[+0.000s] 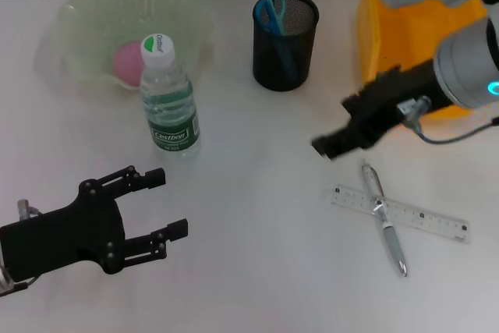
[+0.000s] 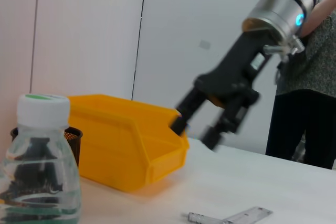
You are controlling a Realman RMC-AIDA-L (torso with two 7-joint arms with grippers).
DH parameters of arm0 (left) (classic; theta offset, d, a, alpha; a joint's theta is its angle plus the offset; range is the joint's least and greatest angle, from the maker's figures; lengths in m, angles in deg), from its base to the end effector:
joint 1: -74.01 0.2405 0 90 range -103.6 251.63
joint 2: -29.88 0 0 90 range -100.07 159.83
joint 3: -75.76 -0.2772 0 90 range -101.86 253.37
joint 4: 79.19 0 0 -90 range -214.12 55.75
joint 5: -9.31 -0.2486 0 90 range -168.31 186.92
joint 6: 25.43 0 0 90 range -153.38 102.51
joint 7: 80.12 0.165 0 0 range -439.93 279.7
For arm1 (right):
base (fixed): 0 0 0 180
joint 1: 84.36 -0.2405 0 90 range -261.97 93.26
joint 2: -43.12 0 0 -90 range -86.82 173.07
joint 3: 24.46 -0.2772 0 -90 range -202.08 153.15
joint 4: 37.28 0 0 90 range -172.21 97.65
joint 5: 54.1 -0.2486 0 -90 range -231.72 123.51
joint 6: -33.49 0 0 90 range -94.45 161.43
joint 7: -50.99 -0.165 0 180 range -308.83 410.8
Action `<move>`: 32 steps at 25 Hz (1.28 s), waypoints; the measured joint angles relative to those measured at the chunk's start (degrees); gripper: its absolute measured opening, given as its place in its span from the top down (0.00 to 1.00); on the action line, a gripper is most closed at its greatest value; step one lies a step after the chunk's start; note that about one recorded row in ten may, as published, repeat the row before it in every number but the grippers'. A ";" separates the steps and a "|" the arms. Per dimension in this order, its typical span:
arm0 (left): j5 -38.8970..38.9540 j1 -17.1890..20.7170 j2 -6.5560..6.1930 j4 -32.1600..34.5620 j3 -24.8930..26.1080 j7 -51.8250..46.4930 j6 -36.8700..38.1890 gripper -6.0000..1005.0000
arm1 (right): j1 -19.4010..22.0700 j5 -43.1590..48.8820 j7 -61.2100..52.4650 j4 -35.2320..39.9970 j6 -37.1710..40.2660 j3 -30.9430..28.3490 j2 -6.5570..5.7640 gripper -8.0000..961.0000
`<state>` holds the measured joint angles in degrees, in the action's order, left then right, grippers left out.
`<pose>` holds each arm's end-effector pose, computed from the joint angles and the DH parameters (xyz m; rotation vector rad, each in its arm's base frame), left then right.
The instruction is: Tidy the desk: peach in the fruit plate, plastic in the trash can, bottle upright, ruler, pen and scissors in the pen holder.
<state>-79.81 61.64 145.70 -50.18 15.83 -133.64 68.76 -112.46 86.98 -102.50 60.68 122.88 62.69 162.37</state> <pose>-0.3496 0.2647 -0.0452 -2.6551 -0.4158 -0.9015 0.1182 0.3698 -0.0189 -2.6605 0.7363 -0.2348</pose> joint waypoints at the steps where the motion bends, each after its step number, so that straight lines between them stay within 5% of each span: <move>1: 0.00 -0.01 -0.01 0.00 -0.01 0.00 0.00 0.20 | -0.72 1.12 0.39 -0.15 2.06 -0.07 -0.02 0.19; 10: 0.00 -0.02 0.00 -0.05 -0.19 0.00 -0.26 0.20 | -2.06 7.09 8.17 -4.18 8.32 4.46 0.01 0.19; 32: -0.01 0.42 -0.16 -0.10 -0.20 -0.53 -0.59 0.20 | -6.46 6.66 13.28 -20.34 -1.51 6.47 0.28 0.19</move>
<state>-79.82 62.06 145.54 -50.27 15.63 -134.17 68.16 -118.93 93.64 -89.22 40.33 121.37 69.16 162.65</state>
